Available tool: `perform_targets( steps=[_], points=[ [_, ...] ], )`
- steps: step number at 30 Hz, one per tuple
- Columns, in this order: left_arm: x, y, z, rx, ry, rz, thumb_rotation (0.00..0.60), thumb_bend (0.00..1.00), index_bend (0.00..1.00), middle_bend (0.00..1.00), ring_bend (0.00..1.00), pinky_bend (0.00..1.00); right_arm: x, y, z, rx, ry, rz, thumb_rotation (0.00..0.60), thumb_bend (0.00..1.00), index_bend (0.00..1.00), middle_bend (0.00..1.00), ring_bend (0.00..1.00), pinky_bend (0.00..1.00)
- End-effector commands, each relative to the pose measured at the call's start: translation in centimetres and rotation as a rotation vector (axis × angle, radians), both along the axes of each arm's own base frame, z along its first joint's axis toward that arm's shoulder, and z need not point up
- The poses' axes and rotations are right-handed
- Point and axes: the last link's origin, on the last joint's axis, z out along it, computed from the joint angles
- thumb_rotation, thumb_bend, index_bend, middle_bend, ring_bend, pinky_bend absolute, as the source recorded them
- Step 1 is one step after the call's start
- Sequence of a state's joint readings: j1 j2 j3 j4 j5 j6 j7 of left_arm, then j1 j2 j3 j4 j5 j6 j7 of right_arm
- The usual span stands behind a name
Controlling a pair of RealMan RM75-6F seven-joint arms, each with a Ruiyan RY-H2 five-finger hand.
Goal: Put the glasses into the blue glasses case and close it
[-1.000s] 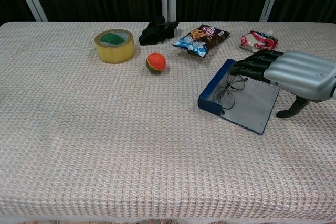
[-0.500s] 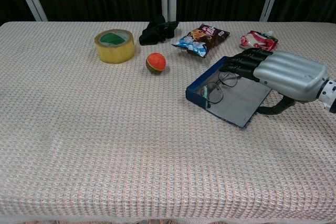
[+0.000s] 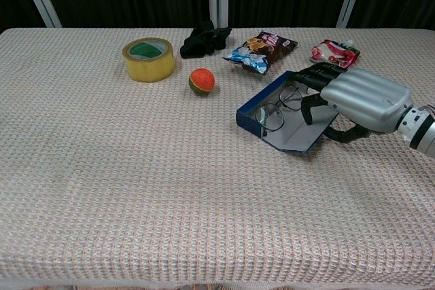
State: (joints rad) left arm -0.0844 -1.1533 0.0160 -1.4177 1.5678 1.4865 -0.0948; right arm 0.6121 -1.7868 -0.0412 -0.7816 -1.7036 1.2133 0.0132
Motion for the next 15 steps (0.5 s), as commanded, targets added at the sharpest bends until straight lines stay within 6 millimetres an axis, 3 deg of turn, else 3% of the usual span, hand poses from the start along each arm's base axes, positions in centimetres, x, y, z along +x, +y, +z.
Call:
perform_targets(
  steps=[1,5,8,15],
  points=[
    [0.1,0.0,0.0,-0.002,0.000,0.000,0.385,0.14,0.06,0.08,0.09,0.23,0.0,0.0,0.1,-0.010,-0.013,0.004,0.600,0.39,0.69,0.00,0.00,0.00],
    [0.2,0.0,-0.1,-0.004,-0.002,-0.003,0.384,0.14,0.06,0.08,0.09,0.23,-0.3,0.1,0.9,-0.032,-0.029,0.015,0.600,0.39,0.82,0.00,0.00,0.00],
    [0.3,0.0,-0.1,-0.002,-0.004,-0.008,0.384,0.14,0.06,0.08,0.09,0.23,-1.4,0.9,2.8,-0.070,-0.053,0.015,0.600,0.39,0.88,0.00,0.00,0.00],
    [0.1,-0.3,-0.2,-0.005,-0.006,0.002,0.382,0.14,0.06,0.08,0.09,0.23,-6.1,5.1,8.4,-0.086,-0.075,-0.062,0.600,0.42,0.98,0.01,0.00,0.00]
  ],
)
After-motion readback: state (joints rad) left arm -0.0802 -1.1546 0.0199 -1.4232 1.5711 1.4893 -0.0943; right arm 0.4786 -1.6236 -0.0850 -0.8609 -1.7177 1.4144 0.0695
